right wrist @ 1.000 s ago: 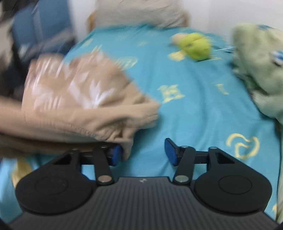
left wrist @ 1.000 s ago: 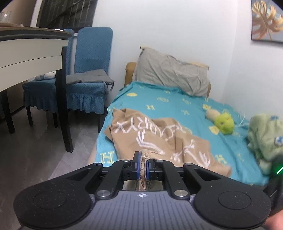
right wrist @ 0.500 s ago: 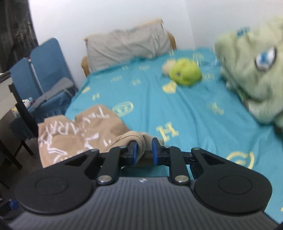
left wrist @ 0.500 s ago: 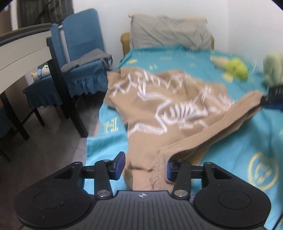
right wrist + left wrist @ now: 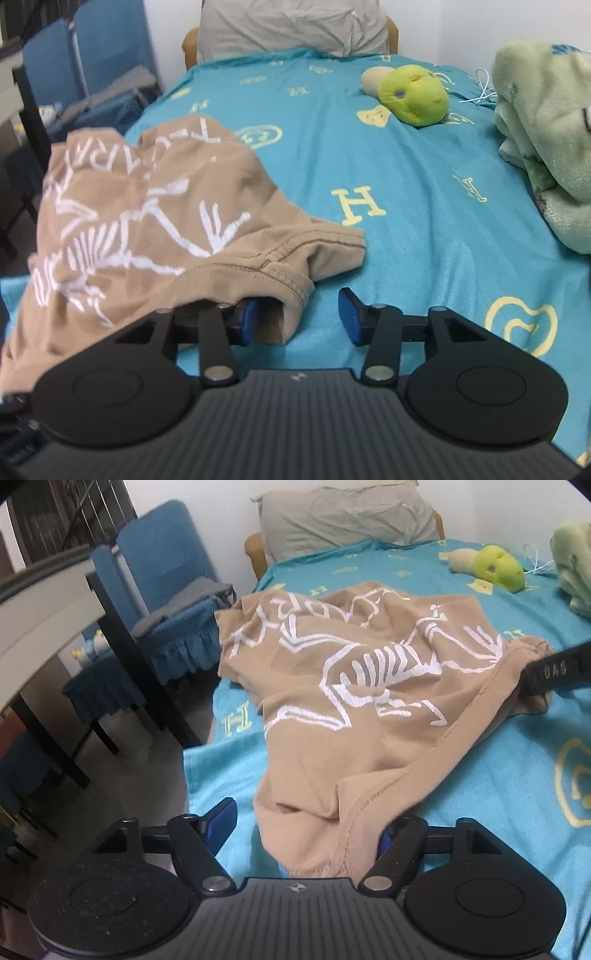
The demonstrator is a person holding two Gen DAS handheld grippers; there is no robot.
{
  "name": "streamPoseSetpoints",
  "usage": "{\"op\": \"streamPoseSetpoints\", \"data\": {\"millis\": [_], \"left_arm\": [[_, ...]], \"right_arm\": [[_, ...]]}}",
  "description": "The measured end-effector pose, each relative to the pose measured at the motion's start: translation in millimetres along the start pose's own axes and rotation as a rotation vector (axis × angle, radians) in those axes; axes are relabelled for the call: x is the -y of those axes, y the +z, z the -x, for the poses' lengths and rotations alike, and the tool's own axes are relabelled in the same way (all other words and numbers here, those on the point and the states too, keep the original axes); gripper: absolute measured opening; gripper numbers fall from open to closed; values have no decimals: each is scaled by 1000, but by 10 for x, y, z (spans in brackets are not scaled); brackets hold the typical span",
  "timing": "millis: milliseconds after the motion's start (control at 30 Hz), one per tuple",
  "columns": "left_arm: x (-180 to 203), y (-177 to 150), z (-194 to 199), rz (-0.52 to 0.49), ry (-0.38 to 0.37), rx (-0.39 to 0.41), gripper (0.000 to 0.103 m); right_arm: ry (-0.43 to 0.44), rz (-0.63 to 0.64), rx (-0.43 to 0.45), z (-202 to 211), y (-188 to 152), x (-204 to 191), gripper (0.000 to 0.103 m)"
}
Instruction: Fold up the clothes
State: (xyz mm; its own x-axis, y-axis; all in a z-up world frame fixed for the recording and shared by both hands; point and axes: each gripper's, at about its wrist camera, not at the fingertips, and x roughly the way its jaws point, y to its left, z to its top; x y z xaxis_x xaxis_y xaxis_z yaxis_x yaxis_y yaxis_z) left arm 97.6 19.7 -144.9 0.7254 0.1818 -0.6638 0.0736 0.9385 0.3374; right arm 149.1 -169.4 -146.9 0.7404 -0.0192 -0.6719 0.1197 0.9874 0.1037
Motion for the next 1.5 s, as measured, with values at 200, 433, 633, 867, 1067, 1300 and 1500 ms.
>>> {"op": "streamPoseSetpoints", "data": {"millis": [200, 433, 633, 867, 1067, 1300, 1500], "left_arm": [[-104, 40, 133, 94, -13, 107, 81], [-104, 4, 17, 40, 108, 17, 85], [-181, 74, 328, 85, 201, 201, 92], [-483, 244, 1016, 270, 236, 466, 93], [-941, 623, 1846, 456, 243, 678, 95], [-1543, 1447, 3185, 520, 212, 851, 95], [-1832, 1779, 4603, 487, 186, 991, 96]], "right_arm": [[45, -97, 227, 284, 80, 140, 48], [-116, -85, 55, 54, 28, 207, 49], [-135, -163, 88, 151, -10, 301, 59], [-86, -263, 373, 868, 339, 298, 59], [-9, -233, 562, 1765, 839, 209, 59], [86, -166, 721, 3031, 1617, 210, 59], [117, -85, 878, 4381, 2004, 257, 59]]}}
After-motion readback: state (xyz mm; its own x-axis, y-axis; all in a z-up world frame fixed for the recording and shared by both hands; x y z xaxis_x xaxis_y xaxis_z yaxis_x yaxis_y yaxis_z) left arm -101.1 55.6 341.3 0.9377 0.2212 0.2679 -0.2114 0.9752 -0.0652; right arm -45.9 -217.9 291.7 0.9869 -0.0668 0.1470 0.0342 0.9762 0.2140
